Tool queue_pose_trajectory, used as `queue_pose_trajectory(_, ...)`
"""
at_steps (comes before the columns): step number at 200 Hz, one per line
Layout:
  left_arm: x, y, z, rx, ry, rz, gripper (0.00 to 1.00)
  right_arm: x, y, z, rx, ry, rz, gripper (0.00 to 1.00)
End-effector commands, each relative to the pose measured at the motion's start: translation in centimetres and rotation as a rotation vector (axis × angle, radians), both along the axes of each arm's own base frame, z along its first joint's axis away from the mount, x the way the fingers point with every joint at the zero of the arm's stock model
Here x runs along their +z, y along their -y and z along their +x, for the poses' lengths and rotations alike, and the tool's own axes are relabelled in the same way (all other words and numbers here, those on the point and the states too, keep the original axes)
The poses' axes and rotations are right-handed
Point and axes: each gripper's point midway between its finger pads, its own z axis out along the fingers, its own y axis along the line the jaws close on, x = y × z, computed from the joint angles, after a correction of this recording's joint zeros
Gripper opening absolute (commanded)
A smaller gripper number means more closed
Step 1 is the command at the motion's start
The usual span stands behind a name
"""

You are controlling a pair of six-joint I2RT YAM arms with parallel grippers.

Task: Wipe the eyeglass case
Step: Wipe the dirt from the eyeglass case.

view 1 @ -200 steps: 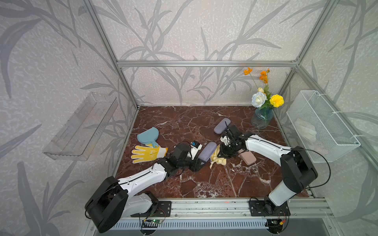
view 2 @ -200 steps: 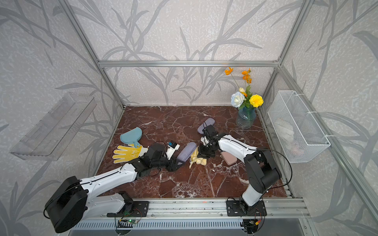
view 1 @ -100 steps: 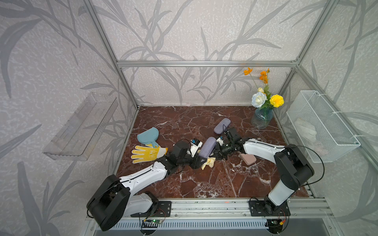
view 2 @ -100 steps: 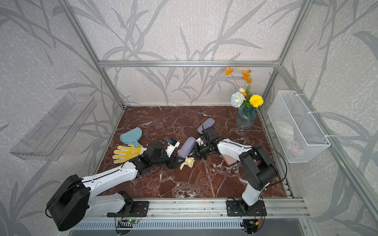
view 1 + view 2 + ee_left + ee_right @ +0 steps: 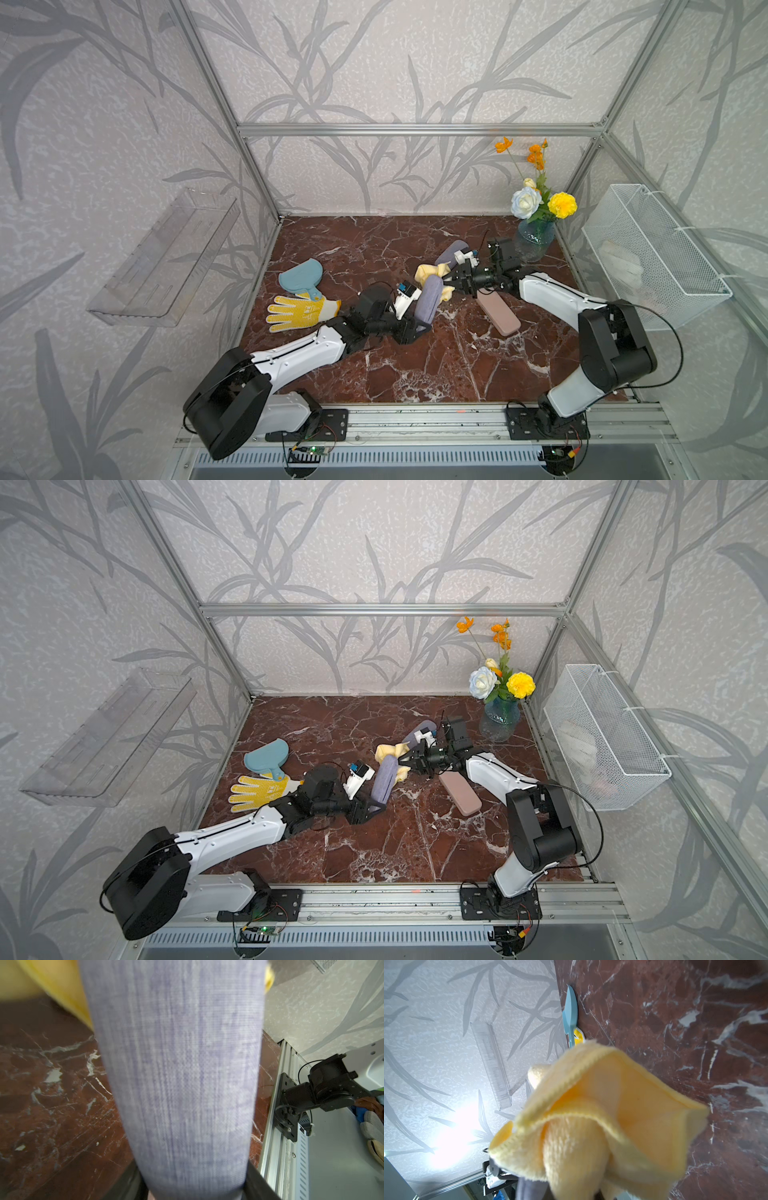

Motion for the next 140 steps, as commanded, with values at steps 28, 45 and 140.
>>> queue_pose_trajectory(28,-4.1,1.1,-1.2,-0.009,-0.304,0.032,0.0,-6.8,5.9,-2.3,-0.004,-0.009,-0.518,0.0)
queue_pose_trajectory(45,-4.8,1.7,-0.8,0.0,-0.401,0.013,0.0,-9.7,7.4,-3.4,0.007,-0.039,-0.671,0.0)
queue_pose_trajectory(140,-10.2,-0.9,0.2,0.146,-0.763,-0.001,0.0,-14.5,4.0,-1.3,0.057,0.002,-0.854,0.0)
